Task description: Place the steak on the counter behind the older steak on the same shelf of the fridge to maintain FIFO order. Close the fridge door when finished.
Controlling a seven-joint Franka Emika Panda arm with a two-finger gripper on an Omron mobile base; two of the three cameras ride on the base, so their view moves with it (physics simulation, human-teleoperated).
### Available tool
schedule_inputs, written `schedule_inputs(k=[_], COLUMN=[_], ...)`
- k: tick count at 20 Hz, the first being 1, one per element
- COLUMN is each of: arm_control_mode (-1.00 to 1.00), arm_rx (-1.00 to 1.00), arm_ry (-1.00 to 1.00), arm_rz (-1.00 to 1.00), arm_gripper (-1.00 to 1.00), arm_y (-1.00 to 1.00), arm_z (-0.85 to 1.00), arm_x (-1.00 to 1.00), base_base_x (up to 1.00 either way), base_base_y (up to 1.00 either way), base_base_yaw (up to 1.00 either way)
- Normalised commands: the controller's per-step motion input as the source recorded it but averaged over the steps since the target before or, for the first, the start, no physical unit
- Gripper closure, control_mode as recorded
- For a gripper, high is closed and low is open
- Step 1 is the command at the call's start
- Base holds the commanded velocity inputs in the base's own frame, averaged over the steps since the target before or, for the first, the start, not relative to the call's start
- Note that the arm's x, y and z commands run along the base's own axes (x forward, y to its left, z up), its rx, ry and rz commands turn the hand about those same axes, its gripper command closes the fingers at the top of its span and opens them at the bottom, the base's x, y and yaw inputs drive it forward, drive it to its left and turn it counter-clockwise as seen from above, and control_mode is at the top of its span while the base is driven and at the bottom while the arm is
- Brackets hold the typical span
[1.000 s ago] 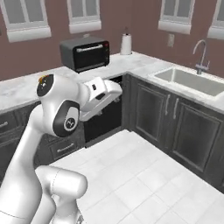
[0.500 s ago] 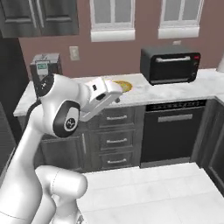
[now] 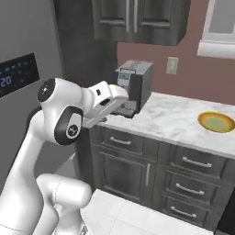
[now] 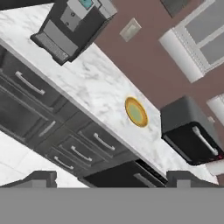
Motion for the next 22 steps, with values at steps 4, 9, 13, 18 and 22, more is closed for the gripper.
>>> schedule_inputs(k=[4, 9, 13, 18, 22], arm_control_mode=[1.0, 1.0, -1.0, -1.0, -1.0], arm_rx=[0.0, 0.0, 0.0, 0.0, 0.0], arm_ry=[0.0, 0.0, 0.0, -0.08, 0.0], arm_rz=[0.0, 0.0, 0.11, 0.34, 0.14], arm_gripper=[-1.0, -1.0, -1.0, -1.0, -1.0], arm_y=[0.0, 0.0, 0.0, 0.17, 0.96], arm_z=[0.0, 0.0, -0.06, -0.14, -0.13], arm_x=[0.0, 0.0, 0.0, -0.16, 0.05], base_base_x=[0.74, 0.57, 0.05, 0.0, 0.0], base_base_y=[-0.36, -0.2, -0.1, 0.0, 0.0], base_base_yaw=[0.77, 0.73, 0.45, 0.0, 0.0])
